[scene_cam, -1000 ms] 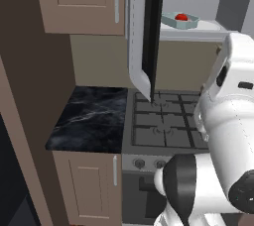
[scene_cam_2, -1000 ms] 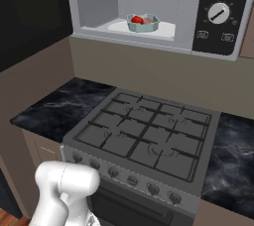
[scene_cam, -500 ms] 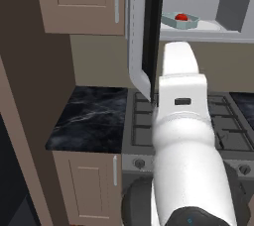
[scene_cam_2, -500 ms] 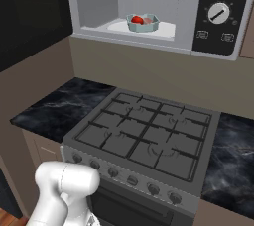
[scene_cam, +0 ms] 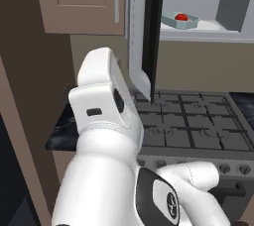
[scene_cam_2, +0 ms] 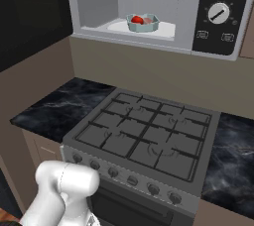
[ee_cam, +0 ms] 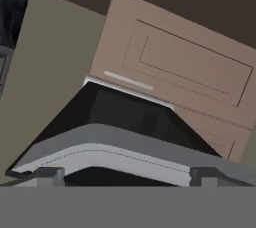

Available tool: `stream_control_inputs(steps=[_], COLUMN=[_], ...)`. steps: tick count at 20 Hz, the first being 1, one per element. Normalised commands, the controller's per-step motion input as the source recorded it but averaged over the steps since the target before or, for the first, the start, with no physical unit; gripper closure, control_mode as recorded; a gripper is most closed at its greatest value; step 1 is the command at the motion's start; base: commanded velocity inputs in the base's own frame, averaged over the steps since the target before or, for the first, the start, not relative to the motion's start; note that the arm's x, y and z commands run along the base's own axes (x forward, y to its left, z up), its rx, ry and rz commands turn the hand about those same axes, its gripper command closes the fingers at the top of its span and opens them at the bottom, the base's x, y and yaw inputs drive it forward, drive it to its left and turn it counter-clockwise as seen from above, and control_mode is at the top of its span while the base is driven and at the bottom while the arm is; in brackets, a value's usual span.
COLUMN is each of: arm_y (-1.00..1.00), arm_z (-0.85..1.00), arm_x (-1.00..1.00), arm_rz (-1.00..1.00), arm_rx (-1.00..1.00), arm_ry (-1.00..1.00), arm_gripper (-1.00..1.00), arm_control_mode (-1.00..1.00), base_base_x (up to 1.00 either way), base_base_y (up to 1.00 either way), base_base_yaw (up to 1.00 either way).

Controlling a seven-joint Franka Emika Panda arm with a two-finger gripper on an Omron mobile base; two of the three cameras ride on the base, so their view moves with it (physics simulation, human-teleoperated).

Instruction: Place the tupperware containing the steak and tomato meal in the microwave. Close the microwave door and press the start button to reheat the meal.

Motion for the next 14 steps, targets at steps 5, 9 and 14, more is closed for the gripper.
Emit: stream_control_inputs(steps=[5,9,14], arm_y=[0.60,0.31,0.20], arm_z=[-0.02,-0.01,-0.02], arm_x=[0.45,0.69,0.77], arm_rz=[-0.14,-0.17,-0.19], arm_rx=[-0.15,-0.07,-0.05], arm_ry=[0.04,0.03,0.04], arm_gripper=[-1.00,-1.00,-1.00], arm_control_mode=[-1.00,-1.00,-1.00], base_base_x=[0.00,0.00,0.00], base_base_y=[0.00,0.00,0.00], base_base_yaw=[0.00,0.00,0.00])
